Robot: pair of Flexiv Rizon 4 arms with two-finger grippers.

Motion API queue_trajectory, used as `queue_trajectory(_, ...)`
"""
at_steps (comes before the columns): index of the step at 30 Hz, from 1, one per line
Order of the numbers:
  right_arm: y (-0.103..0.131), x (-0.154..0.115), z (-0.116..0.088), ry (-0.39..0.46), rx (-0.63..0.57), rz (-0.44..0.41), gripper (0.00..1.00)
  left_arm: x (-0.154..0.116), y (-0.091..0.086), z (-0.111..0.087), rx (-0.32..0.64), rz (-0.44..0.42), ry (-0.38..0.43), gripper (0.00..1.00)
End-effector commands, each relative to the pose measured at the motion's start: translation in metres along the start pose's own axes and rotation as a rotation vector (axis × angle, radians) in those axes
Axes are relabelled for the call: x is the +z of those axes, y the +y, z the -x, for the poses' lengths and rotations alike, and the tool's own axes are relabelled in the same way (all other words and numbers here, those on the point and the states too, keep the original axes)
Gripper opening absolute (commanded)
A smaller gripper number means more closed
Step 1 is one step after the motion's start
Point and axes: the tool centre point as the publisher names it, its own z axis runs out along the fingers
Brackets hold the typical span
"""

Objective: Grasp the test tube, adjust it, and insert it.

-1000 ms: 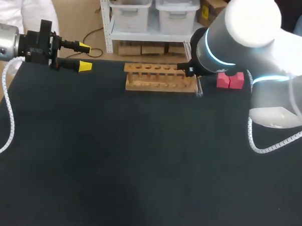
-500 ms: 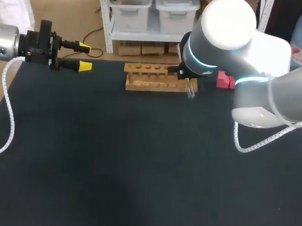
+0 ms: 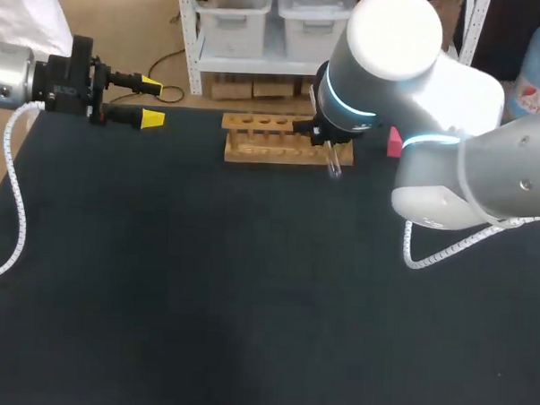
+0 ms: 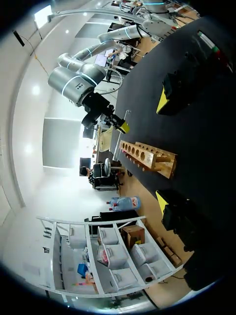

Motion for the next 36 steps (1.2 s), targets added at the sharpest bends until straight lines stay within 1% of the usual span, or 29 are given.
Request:
queue_trajectory(1, 0.002, 0.005, 0.002, 0.012, -0.002, 0.002, 0.0, 0.0, 0.0, -0.001, 0.003, 0.0, -0.003, 1.0)
queue_trajectory(25, 0.005, 0.025, -0.006, 0.079, -0.022, 0.024, 0.0, 0.0, 0.0, -0.001, 0.003, 0.0, -0.003, 1.0)
queue_trajectory(36, 0.005, 0.029, -0.012, 0.101, -0.022, 0.028, 0.0, 0.0, 0.0, -0.001, 0.003, 0.0, -0.003, 1.0)
